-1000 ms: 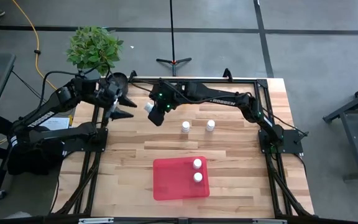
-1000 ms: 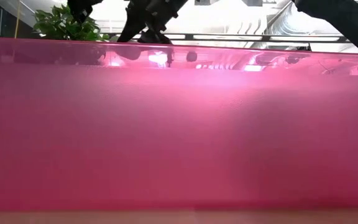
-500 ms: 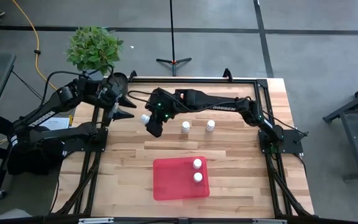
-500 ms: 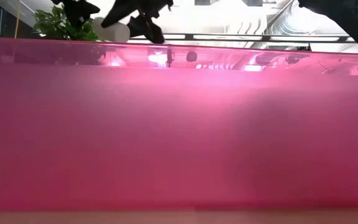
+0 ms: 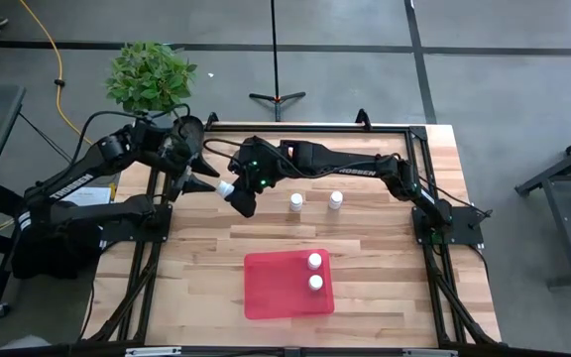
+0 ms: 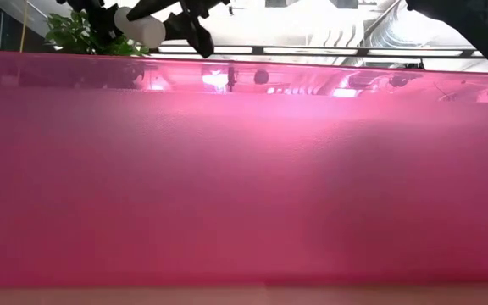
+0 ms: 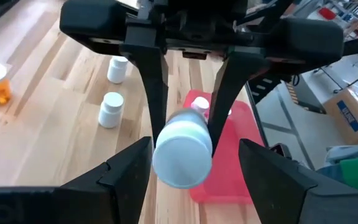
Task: Pick and place pill bottles into a basket
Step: Put the white medicine bottle into the red container
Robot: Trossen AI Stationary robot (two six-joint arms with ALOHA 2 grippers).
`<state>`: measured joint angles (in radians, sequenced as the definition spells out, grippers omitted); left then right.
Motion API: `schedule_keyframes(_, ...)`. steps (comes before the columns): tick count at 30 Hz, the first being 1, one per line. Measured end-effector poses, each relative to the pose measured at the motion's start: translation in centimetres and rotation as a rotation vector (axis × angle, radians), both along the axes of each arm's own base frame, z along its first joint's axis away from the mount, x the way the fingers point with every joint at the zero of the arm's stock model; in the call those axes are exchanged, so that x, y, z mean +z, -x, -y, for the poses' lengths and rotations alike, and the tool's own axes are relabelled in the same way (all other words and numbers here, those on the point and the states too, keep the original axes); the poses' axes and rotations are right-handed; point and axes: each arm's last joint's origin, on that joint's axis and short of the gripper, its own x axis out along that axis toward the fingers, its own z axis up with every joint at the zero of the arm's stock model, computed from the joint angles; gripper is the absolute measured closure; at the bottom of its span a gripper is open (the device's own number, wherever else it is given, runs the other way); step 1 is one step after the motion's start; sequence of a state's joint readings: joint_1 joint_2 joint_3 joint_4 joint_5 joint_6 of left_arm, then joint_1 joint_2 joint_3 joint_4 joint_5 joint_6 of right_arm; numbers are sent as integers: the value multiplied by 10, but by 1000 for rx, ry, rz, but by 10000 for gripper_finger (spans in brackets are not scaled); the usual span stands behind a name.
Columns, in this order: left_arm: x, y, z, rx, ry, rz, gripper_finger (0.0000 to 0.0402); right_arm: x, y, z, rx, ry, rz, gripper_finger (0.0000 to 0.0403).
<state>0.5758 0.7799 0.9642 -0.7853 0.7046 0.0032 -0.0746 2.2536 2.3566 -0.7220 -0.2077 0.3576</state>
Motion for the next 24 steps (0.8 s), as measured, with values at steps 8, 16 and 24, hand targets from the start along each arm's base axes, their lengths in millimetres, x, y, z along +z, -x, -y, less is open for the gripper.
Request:
schedule_keyframes(8,-6,-11,-6,-35,47,-26,126,3,-2,-1,10,-3,38,253)
schedule_keyframes(16,-8,-13,-7,-40,62,-43,126,3,-2,-1,11,-3,40,253)
schedule_keyframes(24,-9,-13,-7,-41,67,-50,126,3,-2,-1,17,6,41,253)
